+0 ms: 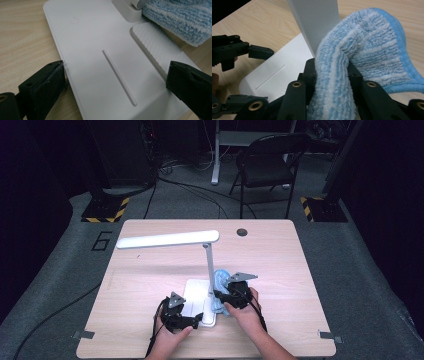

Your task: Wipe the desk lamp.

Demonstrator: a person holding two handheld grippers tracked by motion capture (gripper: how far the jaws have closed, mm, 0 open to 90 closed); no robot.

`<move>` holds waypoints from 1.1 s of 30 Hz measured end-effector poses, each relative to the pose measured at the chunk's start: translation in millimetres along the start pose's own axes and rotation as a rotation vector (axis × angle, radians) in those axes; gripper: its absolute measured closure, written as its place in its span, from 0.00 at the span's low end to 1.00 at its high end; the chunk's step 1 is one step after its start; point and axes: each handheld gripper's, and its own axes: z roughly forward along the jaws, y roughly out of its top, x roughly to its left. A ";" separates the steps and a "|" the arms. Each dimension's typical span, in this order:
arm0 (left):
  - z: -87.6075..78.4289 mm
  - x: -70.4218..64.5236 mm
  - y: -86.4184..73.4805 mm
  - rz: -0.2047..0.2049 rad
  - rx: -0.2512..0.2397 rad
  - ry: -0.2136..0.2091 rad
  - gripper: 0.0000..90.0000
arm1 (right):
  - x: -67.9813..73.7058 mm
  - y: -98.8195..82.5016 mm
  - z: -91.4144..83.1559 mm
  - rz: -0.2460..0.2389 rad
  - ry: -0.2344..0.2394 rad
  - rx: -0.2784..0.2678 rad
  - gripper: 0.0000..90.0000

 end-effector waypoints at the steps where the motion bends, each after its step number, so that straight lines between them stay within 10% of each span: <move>1: 0.0 0.0 0.0 0.000 0.000 0.000 0.03 | 0.5 0.7 -0.6 -0.002 0.001 0.000 0.76; 33: 0.1 -0.1 0.0 -0.003 -0.001 -0.001 0.03 | 14.6 44.4 -40.6 -0.102 0.027 -0.060 0.76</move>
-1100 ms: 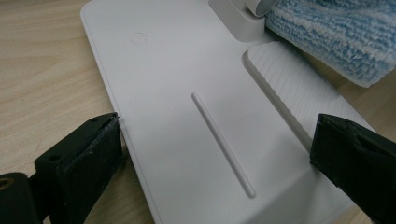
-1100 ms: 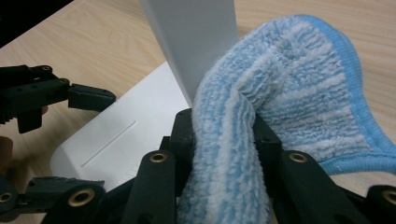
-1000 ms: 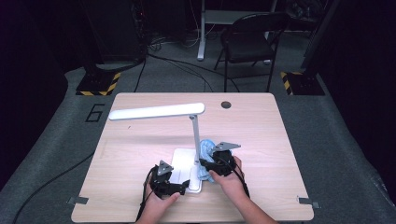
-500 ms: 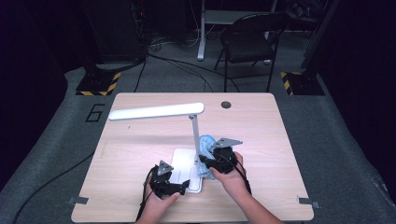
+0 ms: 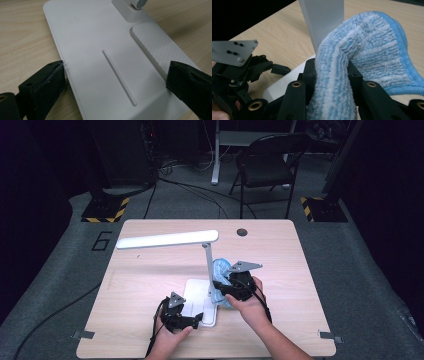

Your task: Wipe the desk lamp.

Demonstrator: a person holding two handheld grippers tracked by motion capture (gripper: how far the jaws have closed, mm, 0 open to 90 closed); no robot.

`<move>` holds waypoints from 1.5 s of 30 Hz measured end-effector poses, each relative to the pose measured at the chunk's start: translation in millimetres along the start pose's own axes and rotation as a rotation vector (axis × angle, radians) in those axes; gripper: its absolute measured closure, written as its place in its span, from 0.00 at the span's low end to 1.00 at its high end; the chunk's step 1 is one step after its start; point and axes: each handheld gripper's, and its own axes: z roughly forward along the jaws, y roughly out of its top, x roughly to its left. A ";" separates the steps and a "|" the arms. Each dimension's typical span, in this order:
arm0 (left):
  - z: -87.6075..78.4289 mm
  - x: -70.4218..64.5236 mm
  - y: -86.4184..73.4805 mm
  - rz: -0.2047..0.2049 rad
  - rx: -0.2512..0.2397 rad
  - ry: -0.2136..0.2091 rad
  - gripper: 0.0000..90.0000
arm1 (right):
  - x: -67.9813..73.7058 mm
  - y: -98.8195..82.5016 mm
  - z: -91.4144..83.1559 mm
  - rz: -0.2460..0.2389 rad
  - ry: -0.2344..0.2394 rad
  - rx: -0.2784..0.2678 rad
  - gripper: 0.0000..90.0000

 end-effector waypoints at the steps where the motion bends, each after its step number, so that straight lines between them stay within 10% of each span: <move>1: -0.1 0.0 0.1 -0.001 0.001 -0.001 0.03 | 1.2 1.5 -1.9 0.002 -0.002 -0.003 0.76; 45: 0.4 0.0 0.1 -0.002 -0.004 0.000 0.03 | 28.0 100.0 -72.5 -0.111 0.034 -0.144 0.75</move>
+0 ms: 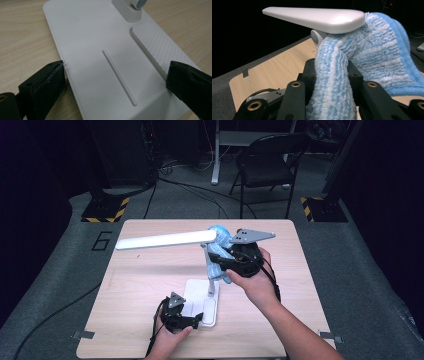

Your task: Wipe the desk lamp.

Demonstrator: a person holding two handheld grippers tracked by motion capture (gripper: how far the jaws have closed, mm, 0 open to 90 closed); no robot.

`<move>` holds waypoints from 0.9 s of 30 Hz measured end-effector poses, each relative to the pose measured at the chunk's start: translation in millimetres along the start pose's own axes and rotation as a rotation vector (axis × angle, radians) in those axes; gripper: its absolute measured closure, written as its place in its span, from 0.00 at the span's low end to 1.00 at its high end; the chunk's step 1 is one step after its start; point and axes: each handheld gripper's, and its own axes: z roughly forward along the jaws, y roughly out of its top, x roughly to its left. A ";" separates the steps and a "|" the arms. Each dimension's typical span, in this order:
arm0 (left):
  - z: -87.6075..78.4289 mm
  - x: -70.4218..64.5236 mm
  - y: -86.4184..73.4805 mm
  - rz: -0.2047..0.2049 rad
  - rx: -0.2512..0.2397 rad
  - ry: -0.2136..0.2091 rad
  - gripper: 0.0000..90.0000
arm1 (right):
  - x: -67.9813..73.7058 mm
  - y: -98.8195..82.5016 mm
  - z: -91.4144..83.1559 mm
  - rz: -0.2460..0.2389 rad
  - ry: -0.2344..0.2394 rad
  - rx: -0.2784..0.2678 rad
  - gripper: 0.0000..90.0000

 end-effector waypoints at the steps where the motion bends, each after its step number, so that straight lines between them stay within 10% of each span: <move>1: 0.0 0.0 0.0 0.000 -0.001 0.001 0.03 | 0.7 1.5 0.1 -0.007 -0.004 -0.002 0.75; 27: -0.1 0.0 0.0 0.002 0.000 0.001 0.02 | -7.1 -35.9 24.1 -0.005 -0.019 0.074 0.76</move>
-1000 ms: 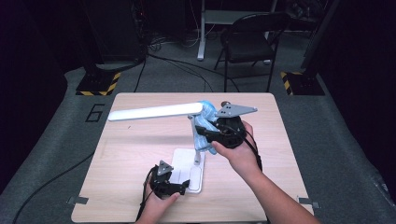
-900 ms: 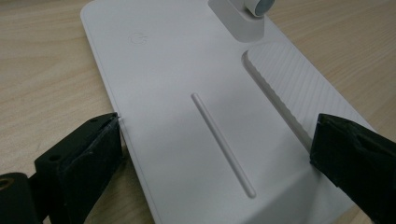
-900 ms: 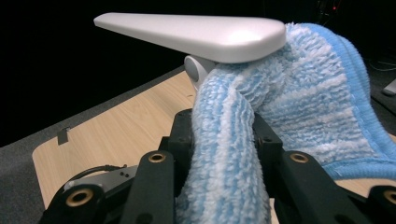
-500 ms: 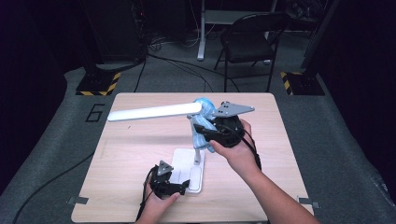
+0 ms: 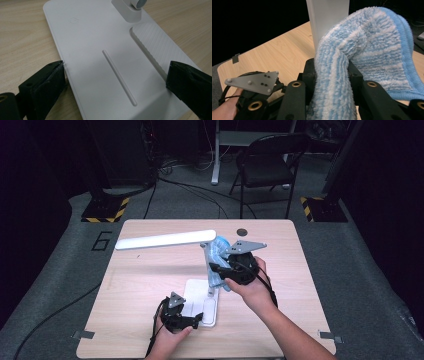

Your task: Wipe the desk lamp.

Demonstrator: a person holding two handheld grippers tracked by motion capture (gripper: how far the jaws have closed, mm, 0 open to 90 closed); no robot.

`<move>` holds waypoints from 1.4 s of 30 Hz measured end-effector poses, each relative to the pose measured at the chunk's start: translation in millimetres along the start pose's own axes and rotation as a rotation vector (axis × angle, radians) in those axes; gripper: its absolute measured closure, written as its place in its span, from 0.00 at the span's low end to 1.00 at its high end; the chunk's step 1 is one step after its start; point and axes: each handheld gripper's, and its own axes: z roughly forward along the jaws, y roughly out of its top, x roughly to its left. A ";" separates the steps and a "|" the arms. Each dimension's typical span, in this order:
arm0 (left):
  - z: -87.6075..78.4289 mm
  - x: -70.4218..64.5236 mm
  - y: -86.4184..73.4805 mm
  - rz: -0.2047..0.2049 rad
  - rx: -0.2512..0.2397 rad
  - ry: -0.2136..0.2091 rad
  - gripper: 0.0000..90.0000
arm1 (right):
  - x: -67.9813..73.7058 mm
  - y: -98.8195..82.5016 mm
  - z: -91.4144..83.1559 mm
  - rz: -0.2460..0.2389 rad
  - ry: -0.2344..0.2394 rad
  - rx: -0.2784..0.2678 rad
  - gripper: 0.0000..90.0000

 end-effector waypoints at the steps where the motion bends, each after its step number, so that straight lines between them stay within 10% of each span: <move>1: 0.0 0.0 0.0 0.000 0.000 0.000 0.02 | -0.6 -2.1 1.1 0.004 0.002 -0.001 0.76; 42: 0.6 -0.9 -0.2 -0.014 -0.009 0.002 0.03 | -18.9 -118.3 69.9 0.166 0.025 0.154 0.75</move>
